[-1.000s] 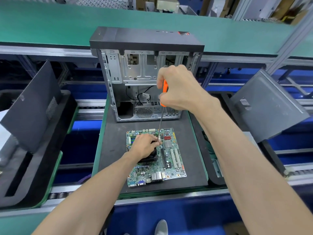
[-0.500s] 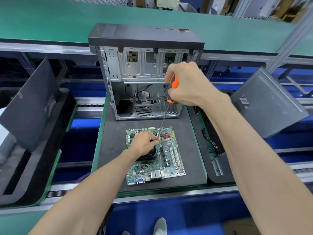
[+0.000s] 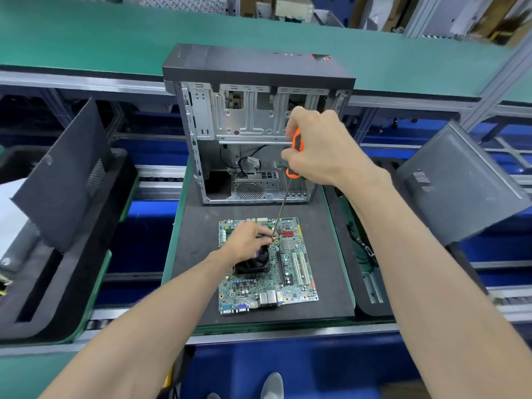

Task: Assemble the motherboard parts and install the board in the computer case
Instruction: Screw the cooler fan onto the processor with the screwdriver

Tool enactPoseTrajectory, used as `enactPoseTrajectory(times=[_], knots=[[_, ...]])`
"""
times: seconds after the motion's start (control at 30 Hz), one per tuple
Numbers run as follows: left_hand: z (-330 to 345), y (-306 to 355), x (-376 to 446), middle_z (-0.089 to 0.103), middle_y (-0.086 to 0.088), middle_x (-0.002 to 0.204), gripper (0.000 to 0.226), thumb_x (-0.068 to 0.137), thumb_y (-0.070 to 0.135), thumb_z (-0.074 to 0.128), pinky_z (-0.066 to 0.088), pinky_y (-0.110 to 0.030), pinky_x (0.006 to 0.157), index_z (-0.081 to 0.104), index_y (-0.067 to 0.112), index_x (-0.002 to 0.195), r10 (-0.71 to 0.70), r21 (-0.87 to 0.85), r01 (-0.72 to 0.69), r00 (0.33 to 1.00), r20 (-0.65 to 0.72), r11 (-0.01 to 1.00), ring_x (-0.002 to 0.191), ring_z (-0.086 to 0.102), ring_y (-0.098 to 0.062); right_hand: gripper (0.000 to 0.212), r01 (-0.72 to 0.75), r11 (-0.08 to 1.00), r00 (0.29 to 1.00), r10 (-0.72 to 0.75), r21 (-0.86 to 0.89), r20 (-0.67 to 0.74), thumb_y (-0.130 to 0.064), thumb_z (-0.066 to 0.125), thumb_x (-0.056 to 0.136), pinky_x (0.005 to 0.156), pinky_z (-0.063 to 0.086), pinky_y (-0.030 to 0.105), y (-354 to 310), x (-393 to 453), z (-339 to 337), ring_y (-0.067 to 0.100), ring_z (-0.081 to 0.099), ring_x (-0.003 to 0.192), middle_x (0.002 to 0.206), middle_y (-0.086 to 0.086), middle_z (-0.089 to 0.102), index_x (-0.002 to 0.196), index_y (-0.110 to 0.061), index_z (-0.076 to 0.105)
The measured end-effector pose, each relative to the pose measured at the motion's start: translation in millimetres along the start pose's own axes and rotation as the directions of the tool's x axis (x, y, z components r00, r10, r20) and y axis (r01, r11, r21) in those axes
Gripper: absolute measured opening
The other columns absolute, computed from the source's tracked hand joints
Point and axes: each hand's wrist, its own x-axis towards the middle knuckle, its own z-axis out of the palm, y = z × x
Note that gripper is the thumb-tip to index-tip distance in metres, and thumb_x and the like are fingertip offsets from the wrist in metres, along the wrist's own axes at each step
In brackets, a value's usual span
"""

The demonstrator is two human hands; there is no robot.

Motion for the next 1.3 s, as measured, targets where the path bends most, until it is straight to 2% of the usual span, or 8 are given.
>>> enactPoseTrajectory(times=[0.03, 0.07, 0.13, 0.37, 0.57, 0.73, 0.83, 1.3], knots=[[-4, -1, -4, 0.071, -0.002, 0.120, 0.023, 0.096, 0.011, 0.063, 0.050, -0.022, 0.067, 0.075, 0.017, 0.115, 0.011, -0.010, -0.011, 1.000, -0.019, 1.000, 0.095, 0.055, 0.005, 0.017, 0.007, 1.000, 0.999, -0.006, 0.006, -0.041, -0.019, 0.060, 0.081, 0.068, 0.039, 0.036, 0, -2, -2, 0.029, 0.051, 0.087, 0.081, 0.003, 0.058, 0.094, -0.019, 0.051], [-9, -1, -9, 0.069, 0.002, 0.124, 0.028, 0.095, 0.009, 0.062, 0.052, -0.025, 0.080, 0.073, 0.020, 0.118, 0.038, 0.001, -0.038, 0.997, -0.064, 0.999, 0.089, 0.068, 0.001, 0.017, 0.018, 1.000, 0.995, -0.017, 0.011, -0.100, -0.018, 0.061, 0.079, 0.069, 0.040, 0.036, -1, -3, -5, 0.029, 0.051, 0.084, 0.080, 0.002, 0.058, 0.092, -0.019, 0.051], [-17, -2, -21, 0.069, 0.009, 0.121, 0.032, 0.093, 0.009, 0.064, 0.047, -0.022, 0.096, 0.072, 0.025, 0.119, 0.109, -0.033, -0.118, 0.976, -0.190, 0.992, 0.107, 0.062, -0.001, 0.015, 0.047, 0.998, 0.978, -0.037, 0.043, -0.204, -0.018, 0.061, 0.077, 0.071, 0.040, 0.036, -7, -4, -11, 0.026, 0.050, 0.080, 0.074, -0.003, 0.056, 0.088, -0.019, 0.050], [-44, -13, -60, 0.076, 0.013, 0.088, 0.011, 0.089, 0.010, 0.071, 0.051, -0.017, 0.083, 0.079, 0.016, 0.091, 0.121, -0.185, -0.182, 0.946, -0.302, 0.966, 0.087, 0.069, -0.003, 0.015, 0.155, 0.977, 0.967, -0.120, 0.144, -0.224, -0.015, 0.062, 0.078, 0.078, 0.044, 0.038, -56, -3, 2, 0.024, 0.049, 0.075, 0.067, -0.005, 0.055, 0.087, -0.016, 0.051], [-50, -39, -83, 0.074, 0.006, 0.084, 0.008, 0.089, 0.011, 0.070, 0.051, -0.021, 0.083, 0.076, 0.015, 0.085, 0.089, -0.199, -0.131, 0.975, -0.204, 0.971, 0.086, 0.068, -0.012, 0.014, 0.199, 0.964, 0.970, -0.169, 0.175, -0.173, -0.015, 0.060, 0.076, 0.069, 0.049, 0.038, -82, -6, 19, 0.023, 0.052, 0.071, 0.067, -0.003, 0.056, 0.086, -0.015, 0.051], [-40, -50, -88, 0.072, 0.007, 0.081, 0.017, 0.089, 0.012, 0.071, 0.046, -0.010, 0.074, 0.072, 0.024, 0.077, 0.046, -0.191, -0.077, 0.986, -0.159, 0.979, 0.078, 0.064, -0.004, 0.016, 0.205, 0.967, 0.971, -0.181, 0.153, -0.156, -0.014, 0.062, 0.074, 0.068, 0.051, 0.039, -89, -13, 28, 0.027, 0.055, 0.068, 0.065, -0.001, 0.058, 0.087, -0.014, 0.052], [-36, -55, -88, 0.073, 0.000, 0.082, 0.013, 0.090, 0.009, 0.070, 0.053, -0.018, 0.078, 0.073, 0.016, 0.079, 0.016, -0.211, -0.048, 0.989, -0.149, 0.976, 0.079, 0.069, -0.012, 0.017, 0.197, 0.969, 0.972, -0.173, 0.150, -0.156, -0.013, 0.063, 0.075, 0.068, 0.051, 0.039, -88, -15, 29, 0.027, 0.055, 0.066, 0.062, -0.002, 0.057, 0.087, -0.012, 0.053], [-28, -56, -87, 0.071, 0.017, 0.073, 0.027, 0.089, 0.015, 0.071, 0.045, -0.008, 0.069, 0.069, 0.034, 0.071, 0.008, -0.075, -0.023, 0.980, -0.200, 0.997, 0.076, 0.065, 0.000, 0.011, 0.199, 0.974, 0.980, -0.201, 0.107, 0.006, -0.016, 0.064, 0.076, 0.066, 0.049, 0.033, -88, -22, 21, 0.017, 0.053, 0.068, 0.065, -0.007, 0.057, 0.084, -0.015, 0.057]])
